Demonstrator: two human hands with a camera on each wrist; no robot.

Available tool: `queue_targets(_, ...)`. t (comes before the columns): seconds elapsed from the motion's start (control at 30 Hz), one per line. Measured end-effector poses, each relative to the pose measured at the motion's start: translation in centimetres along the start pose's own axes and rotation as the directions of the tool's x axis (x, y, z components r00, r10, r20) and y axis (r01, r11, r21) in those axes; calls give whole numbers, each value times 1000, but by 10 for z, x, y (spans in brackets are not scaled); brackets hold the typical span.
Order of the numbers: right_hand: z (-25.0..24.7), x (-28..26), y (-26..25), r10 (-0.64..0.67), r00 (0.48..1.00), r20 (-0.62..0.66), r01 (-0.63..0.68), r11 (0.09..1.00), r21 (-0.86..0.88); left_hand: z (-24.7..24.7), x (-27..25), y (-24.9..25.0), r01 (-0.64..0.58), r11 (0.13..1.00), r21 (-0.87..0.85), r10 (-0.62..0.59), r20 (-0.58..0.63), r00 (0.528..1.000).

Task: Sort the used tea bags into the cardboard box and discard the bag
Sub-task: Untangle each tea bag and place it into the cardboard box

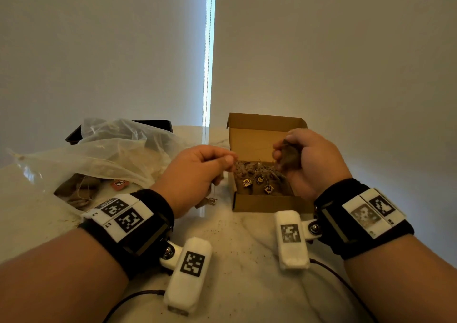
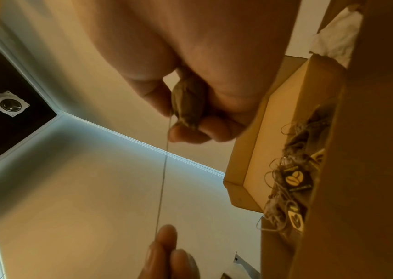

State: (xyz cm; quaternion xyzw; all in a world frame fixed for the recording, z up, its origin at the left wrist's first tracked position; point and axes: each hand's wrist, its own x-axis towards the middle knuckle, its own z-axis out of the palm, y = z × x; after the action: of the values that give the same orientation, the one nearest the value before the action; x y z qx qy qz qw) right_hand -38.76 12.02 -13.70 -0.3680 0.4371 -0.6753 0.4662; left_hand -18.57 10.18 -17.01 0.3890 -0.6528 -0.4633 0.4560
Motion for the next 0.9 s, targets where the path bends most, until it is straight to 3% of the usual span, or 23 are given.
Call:
queue_targets(0.07,-1,-5,-1,134,984,121,-118,985,-129,-3,3,0,-14,999,-49,7,-129,992)
queue_targets(0.17,-2,-14,-2,324,867,379,-189,917,-352,-7,6,-2,-19,998,-66,1,-250,968)
queue_targets(0.23,-2,-19,-3,334,781,527,-153,921,-357,-9,7,-5,-4,999,-54,-11,-280,960)
queue_targets(0.3,0,-22,-4,252,751,611,-108,959,-262,-11,7,-7,17,999,-33,-25,-282,959)
queue_targets(0.43,4,-20,-4,85,798,597,-77,996,-39,-10,7,-7,42,999,23,-36,-230,973)
queue_targets(0.57,5,-13,-4,30,875,483,-66,996,57,-7,6,-6,36,987,159,-12,-145,989)
queue_targets(0.7,9,-13,-1,-15,955,296,24,999,-29,-2,3,-2,11,976,219,-2,-42,999)
queue_targets(0.8,9,-13,1,-91,973,212,131,974,-186,0,1,0,-4,969,246,0,16,1000)
queue_targets(0.9,7,-11,2,-109,982,154,148,951,-273,1,-1,3,-35,966,257,8,105,994)
